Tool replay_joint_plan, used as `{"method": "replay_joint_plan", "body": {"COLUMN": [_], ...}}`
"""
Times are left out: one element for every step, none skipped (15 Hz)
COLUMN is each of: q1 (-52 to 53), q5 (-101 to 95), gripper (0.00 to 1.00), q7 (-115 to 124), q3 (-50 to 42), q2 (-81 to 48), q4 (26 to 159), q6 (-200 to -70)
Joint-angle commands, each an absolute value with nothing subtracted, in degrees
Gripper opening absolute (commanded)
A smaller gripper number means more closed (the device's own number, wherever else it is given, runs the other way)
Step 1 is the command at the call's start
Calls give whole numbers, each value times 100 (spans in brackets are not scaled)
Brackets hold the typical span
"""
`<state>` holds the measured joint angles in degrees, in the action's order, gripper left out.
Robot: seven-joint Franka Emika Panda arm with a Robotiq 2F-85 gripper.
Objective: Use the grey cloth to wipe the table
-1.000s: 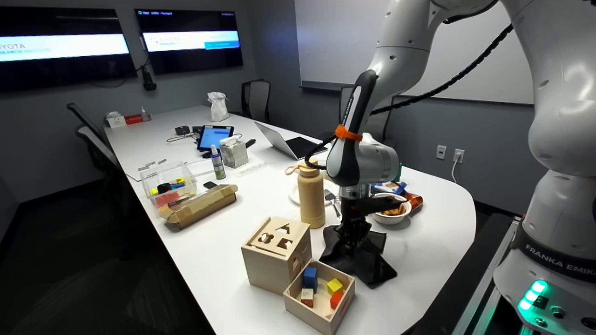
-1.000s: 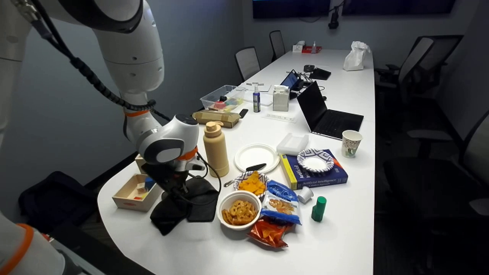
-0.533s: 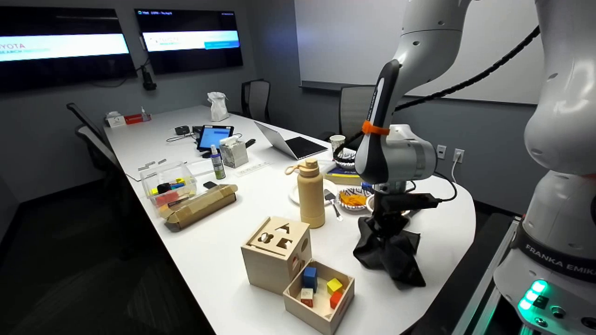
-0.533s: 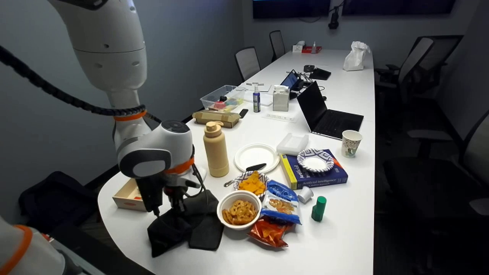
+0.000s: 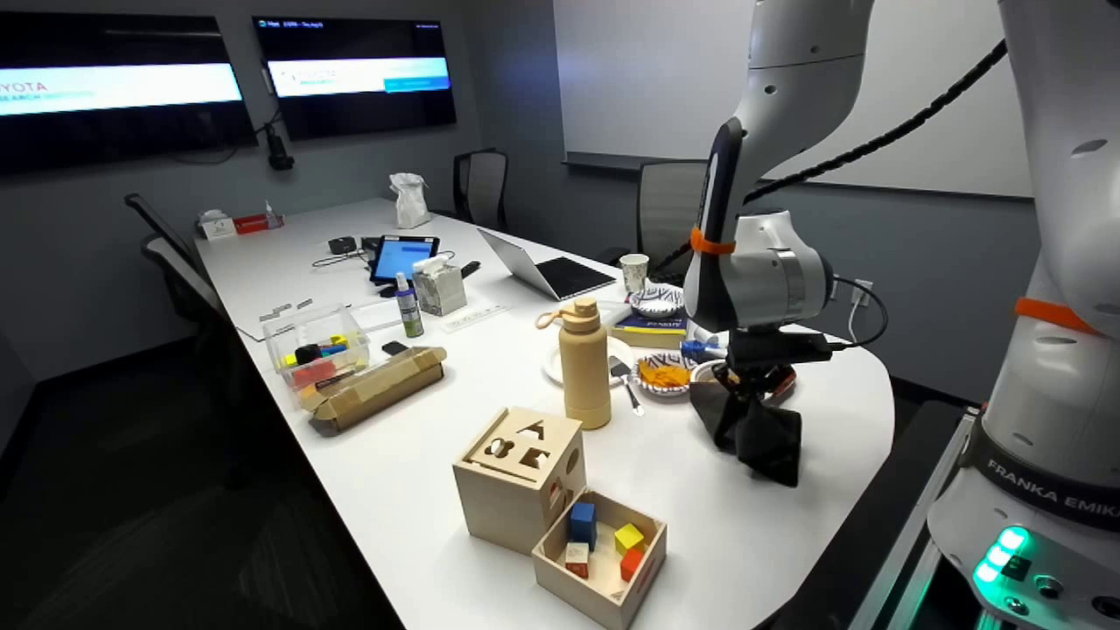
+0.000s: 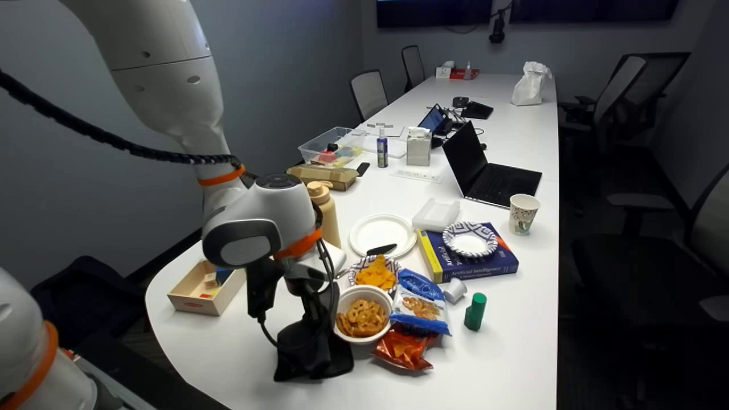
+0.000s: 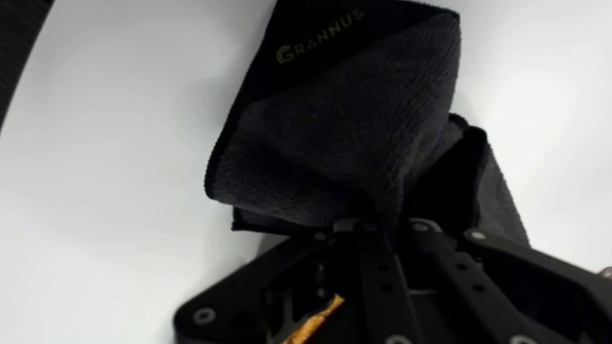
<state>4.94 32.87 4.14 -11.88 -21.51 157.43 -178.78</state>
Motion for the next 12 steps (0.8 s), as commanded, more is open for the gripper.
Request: {"method": "replay_joint_plan", "body": {"q1": [1995,2392,2721,3029,3346,3593,3839,4042,4177,4323,4440,4549], "q5": [3582,3639,3681,3703,3698,3669,3643,3618,3604,3610,3625,3640], "gripper": [1,1,1,1,1,1,1,1,1,1,1,1], "q7": [752,852,916,962,1067,1152,1273,1377,1431,1490,1543,1590], "q3": [-2720,-3128,-3458,-3755,-4045,-4293,-4547,-4770,-4986,-5189,-5398,-5598], "q2": [-2332,-2397,-2427,-2436,-2468,-2475,-2499,-2517,-2527,-2546,-2577,-2619], "q4": [15745,15749,15751,15750,15751,15751,15752,15752,15751,15752,15753,15753], "q6": [-17459,-17284,-17113,-16878,-16679,-16495,-16297,-16121,-15945,-15809,-15675,-15576]}}
